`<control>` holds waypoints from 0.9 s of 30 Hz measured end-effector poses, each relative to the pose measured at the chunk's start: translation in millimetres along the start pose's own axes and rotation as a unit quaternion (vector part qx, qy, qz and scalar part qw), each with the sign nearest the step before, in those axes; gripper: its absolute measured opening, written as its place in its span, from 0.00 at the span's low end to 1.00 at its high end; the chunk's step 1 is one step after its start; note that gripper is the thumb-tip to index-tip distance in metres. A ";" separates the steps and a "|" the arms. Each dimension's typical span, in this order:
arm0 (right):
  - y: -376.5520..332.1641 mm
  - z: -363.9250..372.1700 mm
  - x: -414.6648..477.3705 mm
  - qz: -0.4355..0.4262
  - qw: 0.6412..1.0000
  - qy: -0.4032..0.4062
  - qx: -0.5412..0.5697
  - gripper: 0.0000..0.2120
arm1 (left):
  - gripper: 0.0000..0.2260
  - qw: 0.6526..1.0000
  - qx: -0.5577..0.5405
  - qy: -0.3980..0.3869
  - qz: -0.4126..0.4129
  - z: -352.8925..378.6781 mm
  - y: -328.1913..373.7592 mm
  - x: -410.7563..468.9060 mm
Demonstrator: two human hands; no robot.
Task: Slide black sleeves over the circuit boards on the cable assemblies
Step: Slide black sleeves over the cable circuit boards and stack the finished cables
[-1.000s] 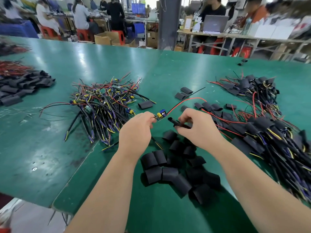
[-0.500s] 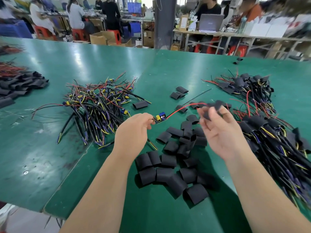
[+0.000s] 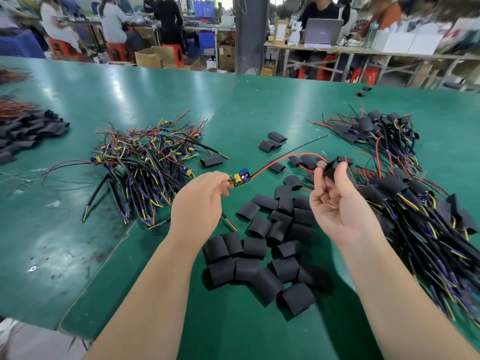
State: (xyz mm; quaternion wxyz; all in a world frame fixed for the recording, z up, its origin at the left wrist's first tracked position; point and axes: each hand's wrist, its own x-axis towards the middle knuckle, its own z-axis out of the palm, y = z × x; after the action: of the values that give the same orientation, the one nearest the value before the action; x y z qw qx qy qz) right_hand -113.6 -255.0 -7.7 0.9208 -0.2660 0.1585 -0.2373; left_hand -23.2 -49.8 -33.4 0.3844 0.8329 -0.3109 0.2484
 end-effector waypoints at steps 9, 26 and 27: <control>-5.5 -0.8 0.5 -0.002 0.999 -0.023 0.047 0.21 | 0.13 0.997 -0.007 -0.067 0.025 0.5 6.2 -2.2; -30.2 -2.8 -4.3 -0.135 0.944 -0.068 -0.292 0.07 | 0.12 0.990 0.034 -0.133 0.023 1.8 10.7 -4.9; -31.0 -2.3 -5.4 -0.128 0.942 -0.079 -0.300 0.10 | 0.12 0.991 0.030 -0.129 0.023 1.9 11.8 -4.9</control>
State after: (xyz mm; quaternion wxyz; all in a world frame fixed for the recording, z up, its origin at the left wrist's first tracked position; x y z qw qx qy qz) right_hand -130.1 -276.2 8.8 0.7699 -0.5654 0.1140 -0.2729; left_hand -34.6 -55.7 -32.0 0.3099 0.8618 -0.3698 0.1567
